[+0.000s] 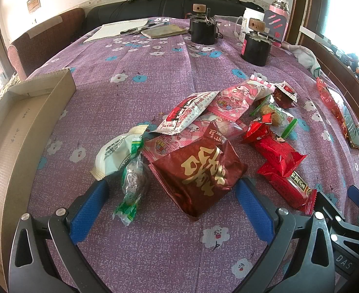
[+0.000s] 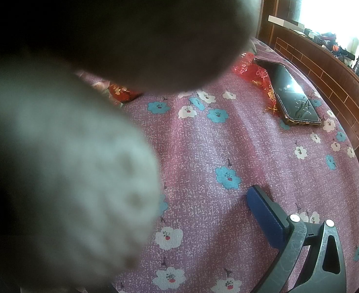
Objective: Organize snacks
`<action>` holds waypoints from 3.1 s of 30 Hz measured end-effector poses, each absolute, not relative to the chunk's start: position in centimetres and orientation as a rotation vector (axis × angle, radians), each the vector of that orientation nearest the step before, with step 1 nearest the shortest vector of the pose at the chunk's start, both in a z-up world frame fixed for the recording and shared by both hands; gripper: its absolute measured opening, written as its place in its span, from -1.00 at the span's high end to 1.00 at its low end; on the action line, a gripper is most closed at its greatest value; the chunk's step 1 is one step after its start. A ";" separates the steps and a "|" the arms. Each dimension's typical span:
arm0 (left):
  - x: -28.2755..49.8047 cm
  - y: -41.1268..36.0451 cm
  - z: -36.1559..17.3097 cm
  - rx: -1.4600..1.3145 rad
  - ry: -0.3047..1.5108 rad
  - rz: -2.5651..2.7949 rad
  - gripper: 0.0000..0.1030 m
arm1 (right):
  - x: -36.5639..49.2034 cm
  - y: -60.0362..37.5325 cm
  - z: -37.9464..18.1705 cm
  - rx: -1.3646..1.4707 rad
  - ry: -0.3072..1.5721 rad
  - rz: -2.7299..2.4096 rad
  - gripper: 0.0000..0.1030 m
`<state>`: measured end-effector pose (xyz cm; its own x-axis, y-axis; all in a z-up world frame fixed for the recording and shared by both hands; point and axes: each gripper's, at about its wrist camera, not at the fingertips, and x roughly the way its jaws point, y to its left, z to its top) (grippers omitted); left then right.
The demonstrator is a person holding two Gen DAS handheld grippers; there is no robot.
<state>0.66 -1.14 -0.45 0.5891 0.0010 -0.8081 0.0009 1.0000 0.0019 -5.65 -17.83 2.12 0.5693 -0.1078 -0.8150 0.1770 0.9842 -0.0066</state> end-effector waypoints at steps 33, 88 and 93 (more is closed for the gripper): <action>0.6 -1.1 -0.5 0.001 0.941 0.000 -1.00 | -5.7 -17.6 2.1 0.074 0.949 -0.167 -1.00; -5.0 2.1 1.0 0.027 1.022 -0.152 -1.00 | -7.5 -17.7 2.7 0.060 1.054 -0.133 -1.00; -7.2 5.9 6.2 -0.095 0.891 -0.210 -1.00 | -9.0 -17.7 4.9 0.063 0.932 -0.089 -0.98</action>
